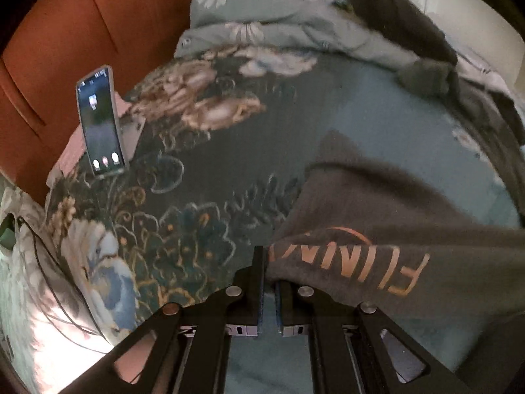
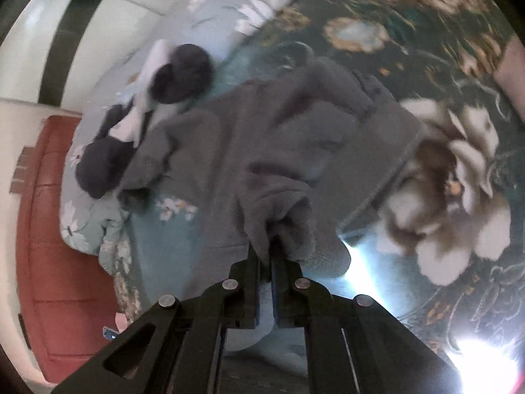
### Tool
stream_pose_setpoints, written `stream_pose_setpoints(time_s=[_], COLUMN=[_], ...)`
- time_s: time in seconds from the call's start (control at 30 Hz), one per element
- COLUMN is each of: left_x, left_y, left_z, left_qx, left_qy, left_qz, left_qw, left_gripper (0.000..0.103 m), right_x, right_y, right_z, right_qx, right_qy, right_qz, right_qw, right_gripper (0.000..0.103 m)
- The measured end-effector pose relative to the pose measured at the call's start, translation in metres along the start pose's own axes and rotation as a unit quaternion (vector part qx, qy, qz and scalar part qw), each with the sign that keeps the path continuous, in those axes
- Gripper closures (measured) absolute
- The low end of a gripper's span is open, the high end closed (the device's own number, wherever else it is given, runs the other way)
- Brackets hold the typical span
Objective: Fold clothes
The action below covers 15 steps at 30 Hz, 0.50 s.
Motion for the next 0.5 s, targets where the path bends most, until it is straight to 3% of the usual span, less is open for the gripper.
stream_pose_setpoints(time_s=[0.2,0.4,0.5], left_x=[-0.001,-0.004,-0.006], left_y=[0.007,0.007,0.001], left_z=[0.016,0.013,0.01], left_qx=[0.0,-0.029,-0.025], left_qy=[-0.016,-0.029,-0.028], left_qz=[0.01,0.02,0.032], left_qw=[0.9998,0.999,0.9988], left_gripper=[0.095,0.093,0.063], right_x=[0.0,0.002,0.002], right_y=[0.002,-0.004,-0.01], right_z=[0.012,0.007,-0.005], right_qx=[-0.048,-0.038,-0.028], right_qy=[-0.005,-0.011,-0.009], right_qz=[-0.036,-0.052,-0.066], right_qw=[0.998,0.998,0.997], right_gripper=[0.098,0.097,0.097])
Point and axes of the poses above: each gripper's, at about its wrist camera, not at the fingertips, and z roughly the way its jaws point, y to its right, x to its top, the point moved 4 cm from there along z, roughly the way its jaws point, and after that the axes turned 5 degrees about z, right-handed, at the moved point
